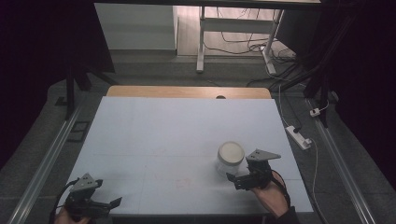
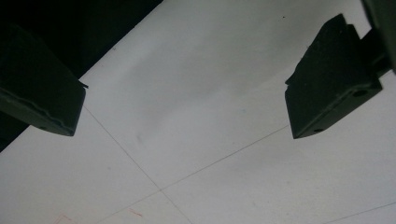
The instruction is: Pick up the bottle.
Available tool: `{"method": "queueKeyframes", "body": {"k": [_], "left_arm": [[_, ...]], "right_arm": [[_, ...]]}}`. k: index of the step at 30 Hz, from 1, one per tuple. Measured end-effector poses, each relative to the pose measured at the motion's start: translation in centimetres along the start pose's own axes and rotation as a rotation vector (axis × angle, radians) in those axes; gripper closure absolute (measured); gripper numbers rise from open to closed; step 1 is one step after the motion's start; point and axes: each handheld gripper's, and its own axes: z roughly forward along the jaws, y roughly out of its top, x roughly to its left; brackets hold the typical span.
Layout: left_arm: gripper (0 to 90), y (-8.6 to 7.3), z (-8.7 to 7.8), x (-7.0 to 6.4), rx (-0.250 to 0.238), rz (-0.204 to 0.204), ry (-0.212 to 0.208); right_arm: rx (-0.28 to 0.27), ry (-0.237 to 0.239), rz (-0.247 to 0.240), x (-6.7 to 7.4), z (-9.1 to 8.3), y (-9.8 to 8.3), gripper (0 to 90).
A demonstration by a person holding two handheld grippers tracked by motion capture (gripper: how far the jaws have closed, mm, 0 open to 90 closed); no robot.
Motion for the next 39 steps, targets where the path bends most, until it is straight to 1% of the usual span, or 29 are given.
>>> {"method": "queueKeyframes", "body": {"k": [3,7,9,17,19,22,26,30,34,39], "left_arm": [[0.0,0.0,0.0,0.0,0.001,0.0,-0.001],[0.0,0.0,0.0,0.0,0.0,0.0,-0.003],[0.0,0.0,0.0,0.0,0.001,0.0,-0.005],[0.0,0.0,0.1,0.0,0.004,0.0,-0.008],[0.0,0.0,0.1,0.0,0.004,0.0,-0.009],[0.0,0.0,0.1,0.1,0.004,0.0,-0.01],[0.0,0.0,0.1,0.1,0.005,0.001,-0.011],[0.0,0.0,0.1,0.0,0.004,0.001,-0.01],[0.0,0.0,0.1,0.0,0.005,0.002,-0.012],[0.0,0.0,0.1,0.0,0.007,0.005,-0.011]], "right_arm": [[0.004,0.009,0.002,-0.1,0.4,0.4,0.0],[0.015,0.02,-0.012,-0.2,1.0,0.8,0.0],[0.013,0.026,-0.007,-0.3,1.3,0.9,0.0],[0.018,0.038,-0.036,-0.4,2.4,1.4,0.0],[0.012,0.039,-0.037,-0.5,2.6,1.4,0.0],[0.001,0.042,-0.022,-0.6,2.9,1.5,0.0],[0.002,0.048,-0.014,-0.7,3.3,1.5,0.0],[-0.005,0.046,-0.014,-0.7,3.5,1.6,0.0],[-0.011,0.041,-0.02,-0.7,3.5,1.6,3.0],[-0.018,0.03,-0.05,-0.7,3.5,1.5,4.3]]}}
